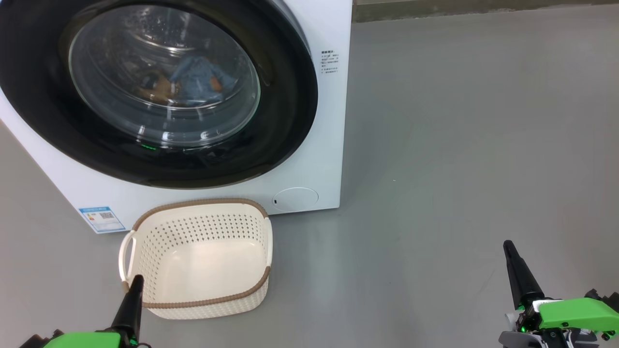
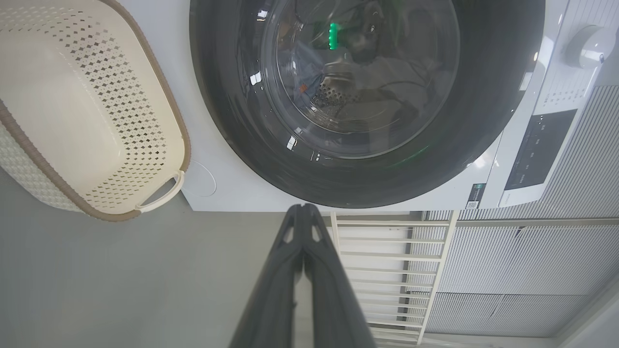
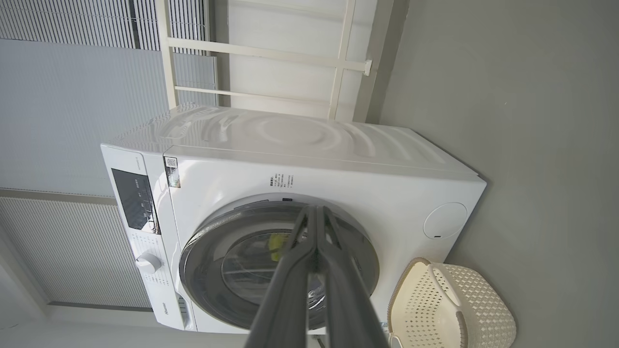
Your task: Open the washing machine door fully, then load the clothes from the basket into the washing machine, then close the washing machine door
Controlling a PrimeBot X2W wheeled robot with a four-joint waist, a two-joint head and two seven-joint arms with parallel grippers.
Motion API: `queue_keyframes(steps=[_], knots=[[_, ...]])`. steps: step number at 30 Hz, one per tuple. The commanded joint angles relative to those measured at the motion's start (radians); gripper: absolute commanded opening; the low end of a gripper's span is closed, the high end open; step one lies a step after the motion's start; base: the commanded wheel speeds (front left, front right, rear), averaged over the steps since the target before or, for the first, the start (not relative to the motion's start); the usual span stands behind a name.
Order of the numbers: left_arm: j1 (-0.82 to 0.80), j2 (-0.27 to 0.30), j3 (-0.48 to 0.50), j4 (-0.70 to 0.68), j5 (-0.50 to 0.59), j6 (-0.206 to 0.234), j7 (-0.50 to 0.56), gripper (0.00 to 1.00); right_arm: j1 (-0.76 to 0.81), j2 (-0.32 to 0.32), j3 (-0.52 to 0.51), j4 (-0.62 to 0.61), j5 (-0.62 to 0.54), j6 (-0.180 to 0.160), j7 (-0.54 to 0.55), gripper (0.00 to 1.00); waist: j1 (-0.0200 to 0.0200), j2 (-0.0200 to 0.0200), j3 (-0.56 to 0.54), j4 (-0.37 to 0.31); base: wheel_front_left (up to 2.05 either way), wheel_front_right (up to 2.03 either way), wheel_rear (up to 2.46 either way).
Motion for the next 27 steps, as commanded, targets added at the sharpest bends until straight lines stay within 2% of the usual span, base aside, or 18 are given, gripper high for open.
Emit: queue_keyframes(steps=[1,7,27], knots=[[-0.050,0.024,0.025,-0.016,-0.031,-0.009,0.011,0.00,-0.025,0.000,0.014,-0.024,0.031,0.002,0.011,0.00,0.0000,0.0000,-0.001,0.000,0.00,0.00,0.00],[-0.060,0.026,0.021,-0.008,-0.102,-0.010,0.028,0.00,-0.025,0.004,0.007,-0.023,0.096,0.002,0.029,0.00,0.0000,0.0000,-0.004,0.001,0.00,0.00,0.00],[-0.060,0.026,0.021,-0.008,-0.102,-0.010,0.028,0.00,-0.025,0.005,0.005,-0.023,0.094,0.002,0.030,0.00,0.0000,0.0000,-0.004,0.001,0.00,0.00,0.00]])
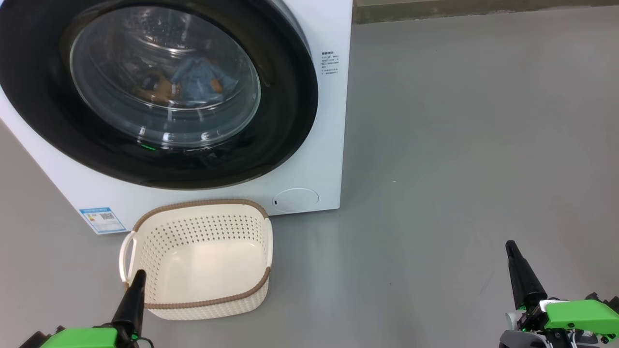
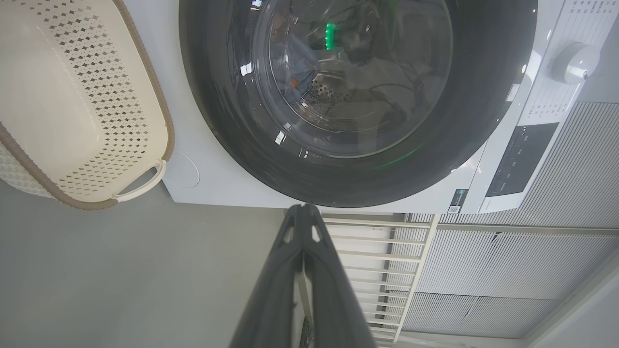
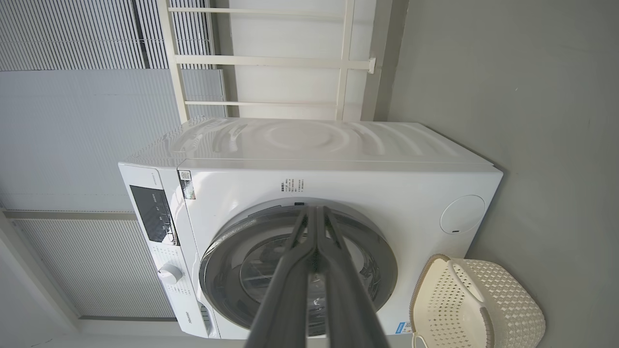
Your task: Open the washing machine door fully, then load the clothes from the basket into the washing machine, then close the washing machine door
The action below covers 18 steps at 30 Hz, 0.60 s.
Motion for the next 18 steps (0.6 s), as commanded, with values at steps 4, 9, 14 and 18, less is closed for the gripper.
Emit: queue_keyframes(steps=[4,9,14,18], knots=[[-0.041,0.022,0.029,-0.020,-0.008,-0.010,0.006,0.00,-0.025,-0.002,0.021,-0.025,0.003,0.002,0.006,0.00,0.0000,0.0000,0.000,0.000,0.00,0.00,0.00],[-0.041,0.022,0.029,-0.020,-0.008,-0.010,0.006,0.00,-0.025,-0.001,0.020,-0.025,0.003,0.002,0.007,0.00,0.0000,0.0000,0.000,0.000,0.00,0.00,0.00],[-0.041,0.022,0.029,-0.020,-0.008,-0.010,0.006,0.00,-0.025,-0.001,0.020,-0.025,0.003,0.002,0.007,0.00,0.0000,0.0000,0.000,0.000,0.00,0.00,0.00],[-0.041,0.022,0.029,-0.020,-0.008,-0.010,0.006,0.00,-0.025,-0.001,0.020,-0.024,0.002,0.002,0.007,0.00,0.0000,0.0000,0.000,0.000,0.00,0.00,0.00]])
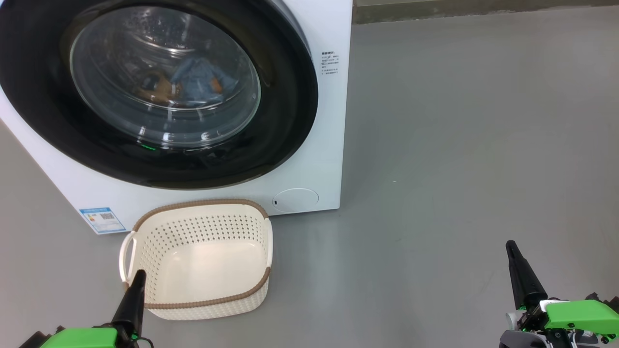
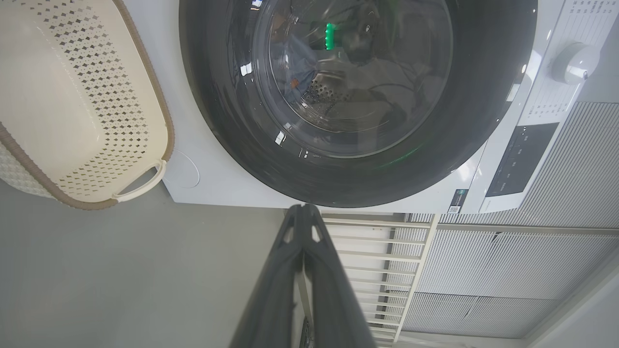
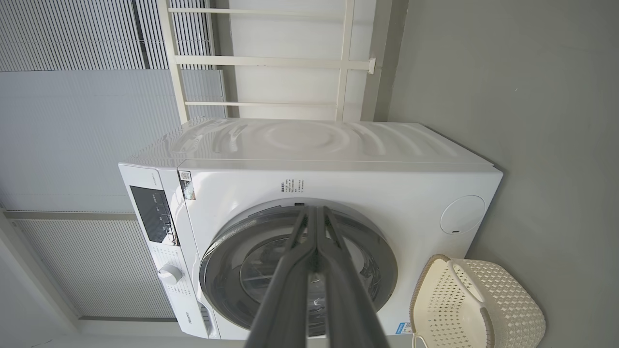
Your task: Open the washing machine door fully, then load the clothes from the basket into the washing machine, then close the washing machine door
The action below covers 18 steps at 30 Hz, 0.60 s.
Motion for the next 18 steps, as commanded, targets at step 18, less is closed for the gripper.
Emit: queue_keyframes(steps=[18], knots=[[-0.041,0.022,0.029,-0.020,-0.008,-0.010,0.006,0.00,-0.025,-0.001,0.020,-0.025,0.002,0.002,0.008,0.00,0.0000,0.0000,0.000,0.000,0.00,0.00,0.00]])
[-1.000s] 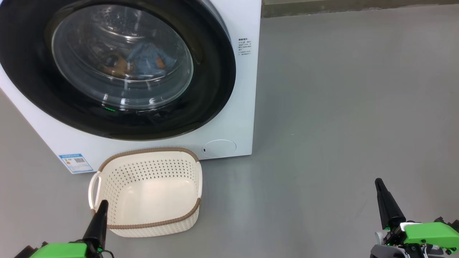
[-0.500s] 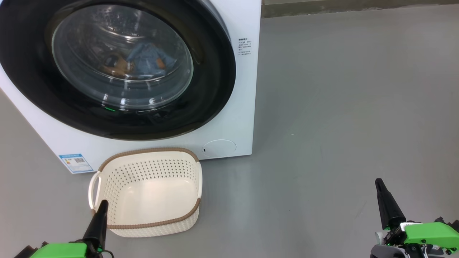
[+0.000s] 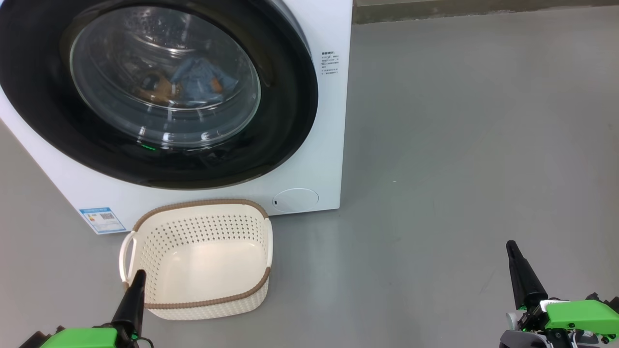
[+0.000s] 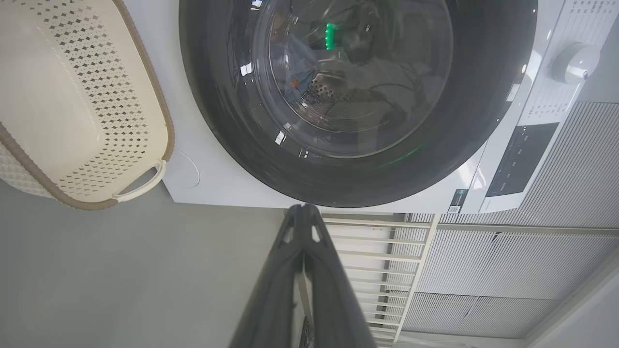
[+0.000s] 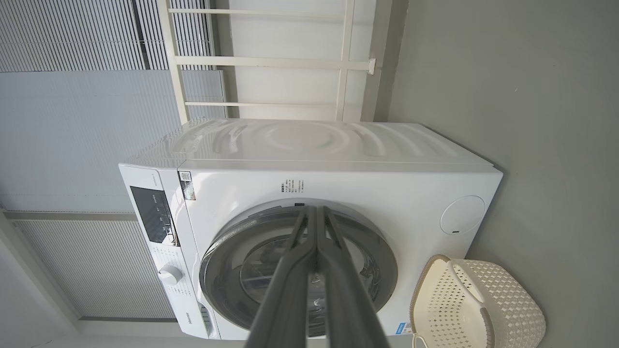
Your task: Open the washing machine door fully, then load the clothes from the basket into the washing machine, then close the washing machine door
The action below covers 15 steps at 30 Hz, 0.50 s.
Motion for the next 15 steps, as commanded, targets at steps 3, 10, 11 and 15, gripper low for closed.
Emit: queue_keyframes(steps=[3,10,11,15], knots=[[-0.041,0.022,0.029,-0.020,-0.008,-0.010,0.006,0.00,-0.025,-0.001,0.022,-0.025,0.002,0.002,0.007,0.00,0.0000,0.0000,0.000,0.000,0.00,0.00,0.00],[-0.041,0.022,0.029,-0.020,-0.008,-0.010,0.006,0.00,-0.025,-0.001,0.022,-0.025,0.001,0.002,0.007,0.00,0.0000,0.0000,0.000,0.000,0.00,0.00,0.00],[-0.041,0.022,0.029,-0.020,-0.008,-0.010,0.006,0.00,-0.025,-0.001,0.022,-0.025,0.001,0.002,0.007,0.00,0.0000,0.0000,0.000,0.000,0.00,0.00,0.00],[-0.041,0.022,0.029,-0.020,-0.008,-0.010,0.006,0.00,-0.025,-0.001,0.021,-0.025,0.001,0.002,0.007,0.00,0.0000,0.0000,0.000,0.000,0.00,0.00,0.00]])
